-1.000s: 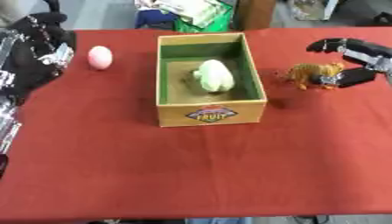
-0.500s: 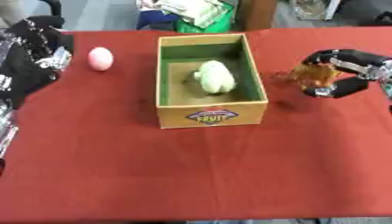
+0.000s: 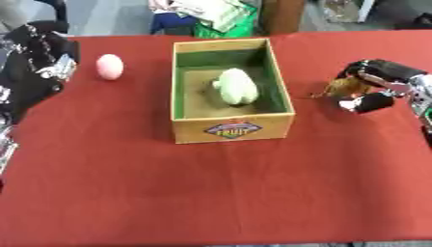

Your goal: Pick up objects on the table and place them in the box.

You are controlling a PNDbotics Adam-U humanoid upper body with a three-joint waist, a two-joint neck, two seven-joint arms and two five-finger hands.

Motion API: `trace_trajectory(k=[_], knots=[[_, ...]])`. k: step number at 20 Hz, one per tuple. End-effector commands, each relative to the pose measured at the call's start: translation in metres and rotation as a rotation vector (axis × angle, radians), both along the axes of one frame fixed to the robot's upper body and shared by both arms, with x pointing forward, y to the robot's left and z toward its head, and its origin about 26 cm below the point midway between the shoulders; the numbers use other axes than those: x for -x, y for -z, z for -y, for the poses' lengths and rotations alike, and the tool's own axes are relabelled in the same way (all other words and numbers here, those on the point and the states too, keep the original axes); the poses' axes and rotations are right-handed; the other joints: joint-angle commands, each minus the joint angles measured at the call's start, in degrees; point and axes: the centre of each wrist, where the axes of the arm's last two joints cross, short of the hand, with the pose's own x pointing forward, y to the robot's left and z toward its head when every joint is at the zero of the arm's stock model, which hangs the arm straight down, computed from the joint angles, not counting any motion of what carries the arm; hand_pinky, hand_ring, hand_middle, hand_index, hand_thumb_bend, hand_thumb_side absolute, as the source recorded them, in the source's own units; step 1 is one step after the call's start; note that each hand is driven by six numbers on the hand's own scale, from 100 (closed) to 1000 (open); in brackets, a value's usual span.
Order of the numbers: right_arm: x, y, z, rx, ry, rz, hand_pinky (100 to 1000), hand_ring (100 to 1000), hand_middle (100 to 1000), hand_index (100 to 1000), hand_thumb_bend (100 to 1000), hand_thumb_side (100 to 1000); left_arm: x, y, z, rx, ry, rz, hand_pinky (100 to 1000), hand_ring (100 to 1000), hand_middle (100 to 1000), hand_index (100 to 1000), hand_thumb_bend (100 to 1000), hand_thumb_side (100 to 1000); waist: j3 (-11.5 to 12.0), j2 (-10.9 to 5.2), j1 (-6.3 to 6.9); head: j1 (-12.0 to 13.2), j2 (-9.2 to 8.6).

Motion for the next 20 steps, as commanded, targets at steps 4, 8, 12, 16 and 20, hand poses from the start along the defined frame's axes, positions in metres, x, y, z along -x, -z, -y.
trace_trajectory(k=[4, 8, 12, 16, 20], knots=[[0.008, 0.04, 0.011, 0.196, -0.017, 0.193, 328, 361, 560, 710, 100, 525, 0.001, -0.008, -0.002, -0.003, 0.001, 0.025, 644, 571, 528, 776, 217, 244, -0.3, -0.87, -0.03, 0.1, -0.5], [0.009, 0.046, 0.012, 0.175, -0.079, 0.288, 173, 236, 440, 602, 100, 453, 0.001, -0.009, -0.003, -0.001, -0.002, 0.026, 644, 570, 528, 776, 215, 242, -0.5, -1.01, -0.07, 0.2, -0.44], [0.002, 0.028, 0.006, 0.112, -0.165, 0.359, 155, 228, 412, 581, 100, 426, 0.001, -0.009, -0.003, 0.0, -0.004, 0.025, 644, 570, 528, 774, 215, 240, -0.6, -1.21, -0.13, 0.2, -0.47], [-0.005, 0.002, 0.0, 0.033, -0.234, 0.397, 131, 216, 373, 545, 100, 381, 0.001, -0.009, -0.004, 0.001, -0.007, 0.024, 643, 570, 527, 773, 216, 238, -0.8, -1.59, -0.24, 0.1, -0.41], [-0.011, -0.026, -0.006, -0.048, -0.288, 0.411, 116, 208, 348, 514, 100, 350, 0.002, -0.008, -0.006, 0.002, -0.012, 0.019, 643, 569, 527, 773, 217, 237, -1.0, -2.04, -0.5, 0.3, -0.25]])
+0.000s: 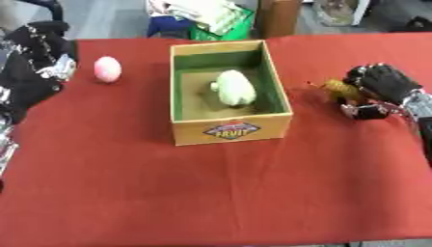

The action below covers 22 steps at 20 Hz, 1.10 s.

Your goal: Pick up objects on the table and place them in the box.

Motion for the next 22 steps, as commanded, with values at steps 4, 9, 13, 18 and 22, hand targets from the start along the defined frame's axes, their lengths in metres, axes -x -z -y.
trace_trajectory(k=[4, 9, 13, 18, 22], knots=[[-0.011, -0.062, -0.005, -0.123, -0.121, 0.066, 103, 201, 330, 496, 100, 321, 0.001, -0.01, -0.007, -0.007, -0.014, 0.025, 643, 569, 526, 772, 219, 235, -0.3, -1.84, -0.56, 0.4, -0.18], [-0.018, -0.086, -0.022, -0.211, -0.179, 0.047, 100, 196, 319, 485, 100, 310, 0.002, -0.009, -0.009, -0.011, -0.017, 0.02, 643, 568, 526, 771, 222, 234, -0.1, -2.41, -0.88, 0.3, -0.04], [-0.025, -0.094, -0.047, -0.226, -0.247, 0.005, 104, 207, 322, 489, 100, 322, 0.002, -0.01, -0.008, -0.014, -0.011, 0.024, 643, 567, 525, 772, 223, 232, 0.7, -2.54, -0.9, 0.1, -0.06], [-0.032, -0.099, -0.084, -0.211, -0.32, -0.048, 112, 216, 327, 497, 100, 332, 0.002, -0.012, -0.005, -0.016, 0.006, 0.029, 643, 566, 524, 771, 225, 231, 2.6, -2.41, -0.83, -0.5, -0.45], [-0.035, -0.096, -0.105, -0.196, -0.35, -0.097, 121, 227, 336, 509, 100, 342, 0.002, -0.014, -0.001, -0.016, 0.022, 0.035, 642, 565, 523, 771, 228, 231, 4.6, -2.03, -0.84, -1.2, -1.01]])
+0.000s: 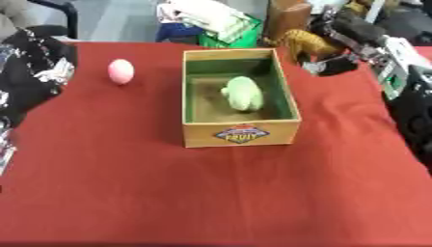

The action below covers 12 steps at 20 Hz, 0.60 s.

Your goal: Pick up objects on the table and place them in the box.

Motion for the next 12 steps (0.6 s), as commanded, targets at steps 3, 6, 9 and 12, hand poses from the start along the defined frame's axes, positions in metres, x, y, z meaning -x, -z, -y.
trace_trajectory(k=[3, 6, 9, 12], knots=[[-0.004, -0.014, -0.016, 0.023, -0.028, -0.005, 127, 236, 343, 520, 100, 328, 0.001, -0.015, 0.002, -0.015, 0.022, 0.045, 642, 564, 523, 770, 231, 231, 1.7, -0.31, 0.21, -0.8, -1.2], [-0.005, -0.007, -0.021, 0.036, -0.026, -0.035, 138, 251, 366, 544, 100, 407, 0.002, -0.017, 0.004, -0.016, 0.031, 0.052, 642, 564, 523, 770, 232, 231, 2.9, 0.09, 0.34, -1.0, -1.49], [-0.005, -0.004, -0.028, 0.044, -0.031, -0.046, 206, 350, 497, 669, 187, 603, 0.001, -0.017, 0.004, -0.014, 0.03, 0.05, 641, 563, 522, 770, 234, 234, 3.5, 0.37, 0.46, -1.2, -1.56], [-0.005, -0.003, -0.032, 0.052, -0.042, -0.048, 437, 610, 696, 812, 416, 685, 0.001, -0.015, 0.003, -0.015, 0.024, 0.043, 641, 562, 521, 770, 236, 235, 3.9, 0.54, 0.61, -1.3, -1.64]])
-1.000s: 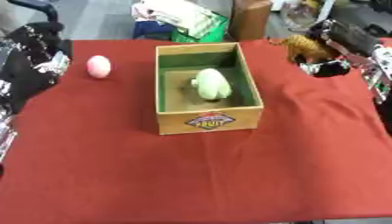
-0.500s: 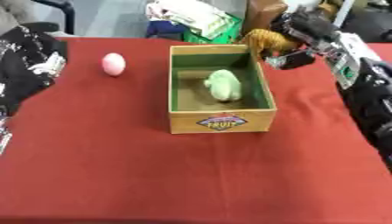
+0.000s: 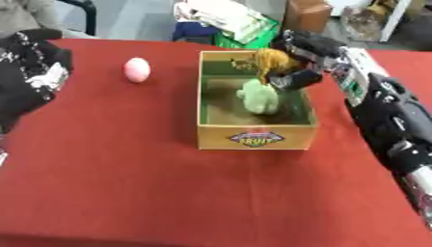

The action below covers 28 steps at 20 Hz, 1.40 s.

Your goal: Pick up objects on the table and place them in the box.

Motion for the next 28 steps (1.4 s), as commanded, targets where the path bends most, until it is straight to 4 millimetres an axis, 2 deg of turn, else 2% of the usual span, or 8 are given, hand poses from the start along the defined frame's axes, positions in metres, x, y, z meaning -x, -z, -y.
trace_trajectory(k=[1, 3, 6, 10, 14, 20, 26, 28], knots=[[-0.002, -0.018, -0.002, 0.007, -0.007, 0.039, 531, 697, 752, 842, 448, 685, 0.001, -0.01, -0.001, -0.01, -0.001, 0.03, 641, 562, 521, 769, 237, 236, 0.1, -0.79, 0.32, -0.3, -0.71], [-0.002, -0.018, -0.003, 0.008, -0.012, 0.037, 668, 801, 825, 881, 454, 677, 0.0, -0.009, -0.002, -0.011, -0.006, 0.027, 640, 562, 520, 770, 238, 237, 0.1, -0.77, 0.38, -0.2, -0.69], [-0.001, -0.022, -0.003, -0.024, -0.02, 0.053, 745, 856, 871, 900, 457, 622, -0.001, -0.007, -0.004, -0.013, -0.018, 0.02, 640, 561, 520, 769, 240, 237, -0.3, -0.84, 0.39, -0.1, -0.61], [0.002, -0.032, -0.002, -0.099, -0.053, 0.074, 728, 843, 858, 891, 456, 540, -0.003, -0.001, -0.011, -0.031, -0.047, 0.003, 640, 561, 520, 767, 243, 238, -1.4, -0.97, 0.38, 0.4, -0.52], [0.007, -0.045, 0.004, -0.16, -0.103, 0.06, 668, 798, 822, 862, 456, 462, -0.005, 0.004, -0.021, -0.058, -0.086, -0.011, 639, 560, 519, 764, 248, 234, -2.8, -1.15, 0.27, 1.0, -0.31], [0.011, -0.055, 0.01, -0.169, -0.16, -0.001, 651, 752, 791, 862, 457, 493, -0.009, 0.01, -0.031, -0.073, -0.123, -0.033, 638, 558, 517, 763, 250, 239, -4.2, -1.33, 0.1, 1.5, -0.29], [0.009, -0.054, 0.002, -0.117, -0.191, -0.057, 637, 735, 771, 864, 477, 501, -0.011, 0.011, -0.031, -0.075, -0.12, -0.036, 637, 558, 517, 763, 251, 241, -3.4, -1.21, -0.04, 1.3, -0.53], [0.007, -0.05, -0.007, -0.052, -0.191, -0.082, 655, 750, 791, 882, 455, 582, -0.011, 0.011, -0.029, -0.074, -0.115, -0.035, 637, 558, 516, 762, 252, 242, -2.9, -1.1, -0.11, 1.1, -0.65]])
